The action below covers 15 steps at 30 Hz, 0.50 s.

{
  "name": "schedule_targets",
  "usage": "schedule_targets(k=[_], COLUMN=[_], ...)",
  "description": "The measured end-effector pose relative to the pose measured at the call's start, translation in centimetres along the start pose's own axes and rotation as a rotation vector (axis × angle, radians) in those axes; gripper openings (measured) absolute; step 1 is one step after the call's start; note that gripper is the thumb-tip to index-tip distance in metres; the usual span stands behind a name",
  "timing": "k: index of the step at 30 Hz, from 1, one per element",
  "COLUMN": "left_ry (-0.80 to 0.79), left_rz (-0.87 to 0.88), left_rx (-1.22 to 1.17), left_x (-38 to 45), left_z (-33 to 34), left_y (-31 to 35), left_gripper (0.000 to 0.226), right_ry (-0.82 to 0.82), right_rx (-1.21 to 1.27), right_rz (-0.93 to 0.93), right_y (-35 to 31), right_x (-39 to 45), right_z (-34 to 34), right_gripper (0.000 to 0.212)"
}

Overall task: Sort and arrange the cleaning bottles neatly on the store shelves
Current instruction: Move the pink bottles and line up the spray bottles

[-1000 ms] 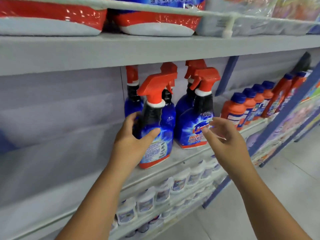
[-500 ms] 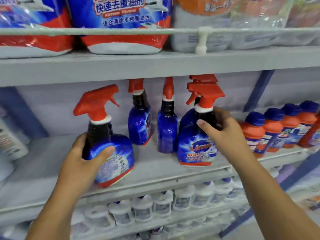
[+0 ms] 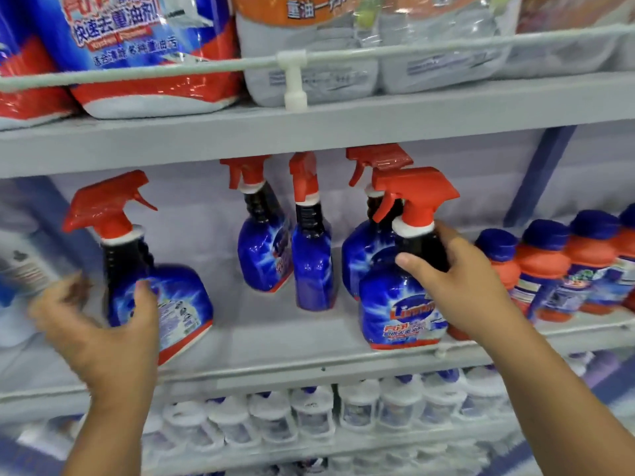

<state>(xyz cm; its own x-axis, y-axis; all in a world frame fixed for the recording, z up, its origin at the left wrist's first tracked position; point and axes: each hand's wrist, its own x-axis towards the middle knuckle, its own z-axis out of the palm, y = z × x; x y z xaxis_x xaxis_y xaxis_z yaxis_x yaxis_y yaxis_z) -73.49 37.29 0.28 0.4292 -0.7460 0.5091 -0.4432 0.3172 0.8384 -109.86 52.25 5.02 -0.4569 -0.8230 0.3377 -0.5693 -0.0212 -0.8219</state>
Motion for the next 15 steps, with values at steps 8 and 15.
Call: schedule_targets(k=[8,15], left_ry=[-0.736,-1.164], left_rz=[0.114,0.102], left_rx=[-0.429,-0.237], left_x=[-8.9,-8.8], left_z=[12.1,20.7], left_y=[10.8,14.9], left_gripper=[0.035,0.067], right_ry=[0.091,0.093], right_rx=[0.000,0.013], right_rz=[-0.021,-0.004], right_y=[-0.1,0.0], right_x=[-0.4,-0.3], right_z=[0.1,0.3], right_gripper=[0.036,0.037])
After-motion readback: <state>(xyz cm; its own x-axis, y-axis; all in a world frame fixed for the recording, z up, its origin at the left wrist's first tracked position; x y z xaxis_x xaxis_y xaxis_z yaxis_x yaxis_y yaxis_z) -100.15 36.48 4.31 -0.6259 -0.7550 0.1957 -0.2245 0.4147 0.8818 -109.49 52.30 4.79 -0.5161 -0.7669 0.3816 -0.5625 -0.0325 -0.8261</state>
